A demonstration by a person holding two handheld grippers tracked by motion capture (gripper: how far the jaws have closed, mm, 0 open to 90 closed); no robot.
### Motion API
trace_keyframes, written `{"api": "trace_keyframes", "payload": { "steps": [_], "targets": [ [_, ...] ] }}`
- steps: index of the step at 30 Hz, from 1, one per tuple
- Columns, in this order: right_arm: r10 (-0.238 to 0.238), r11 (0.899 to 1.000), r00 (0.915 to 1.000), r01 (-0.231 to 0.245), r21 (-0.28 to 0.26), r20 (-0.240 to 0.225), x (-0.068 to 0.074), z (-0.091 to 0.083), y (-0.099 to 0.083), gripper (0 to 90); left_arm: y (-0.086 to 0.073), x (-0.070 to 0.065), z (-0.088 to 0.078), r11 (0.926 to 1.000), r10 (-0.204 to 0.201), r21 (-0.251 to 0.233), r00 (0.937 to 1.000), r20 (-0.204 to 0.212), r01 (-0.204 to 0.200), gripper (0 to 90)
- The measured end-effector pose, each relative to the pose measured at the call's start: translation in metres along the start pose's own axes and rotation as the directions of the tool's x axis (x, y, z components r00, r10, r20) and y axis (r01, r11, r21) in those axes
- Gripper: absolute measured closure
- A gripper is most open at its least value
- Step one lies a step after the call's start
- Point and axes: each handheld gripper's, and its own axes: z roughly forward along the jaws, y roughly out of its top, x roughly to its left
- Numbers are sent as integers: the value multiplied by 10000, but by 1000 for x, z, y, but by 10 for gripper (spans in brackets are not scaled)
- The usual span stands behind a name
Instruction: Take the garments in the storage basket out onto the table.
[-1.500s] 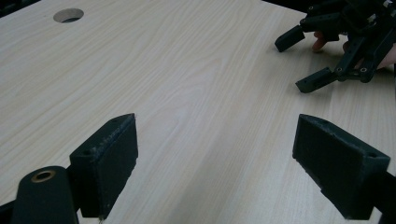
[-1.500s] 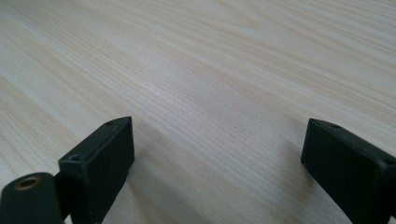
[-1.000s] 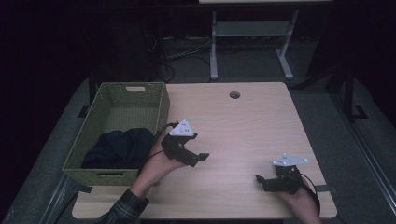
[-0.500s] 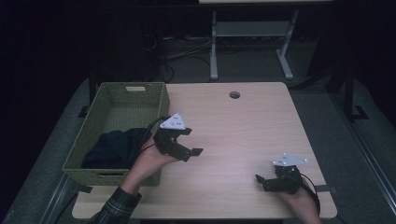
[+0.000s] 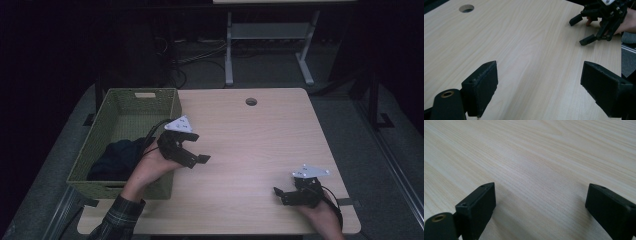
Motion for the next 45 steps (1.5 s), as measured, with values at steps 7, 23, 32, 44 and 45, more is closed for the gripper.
{"api": "trace_keyframes", "payload": {
  "steps": [7,23,32,44,45],
  "targets": [
    [-2,10000,10000,2,1,-1,0,0,0,92,-4,6,-12,9999,55,101,9997,-218,-53,139],
    [2,10000,10000,-2,-8,0,0,0,0,93,-13,16,-38,9998,-104,174,9971,-749,118,140],
    [8,10000,10000,-8,-15,5,0,0,0,92,-20,24,-56,9995,-270,122,9943,-1028,284,140],
    [-1,10000,10000,1,-2,11,0,0,0,93,-28,32,-75,9988,-470,74,9888,-1420,485,142],
    [-1,10000,10000,1,-3,12,0,0,0,92,-29,33,-76,9988,-462,77,9880,-1473,478,142]
  ]
}}
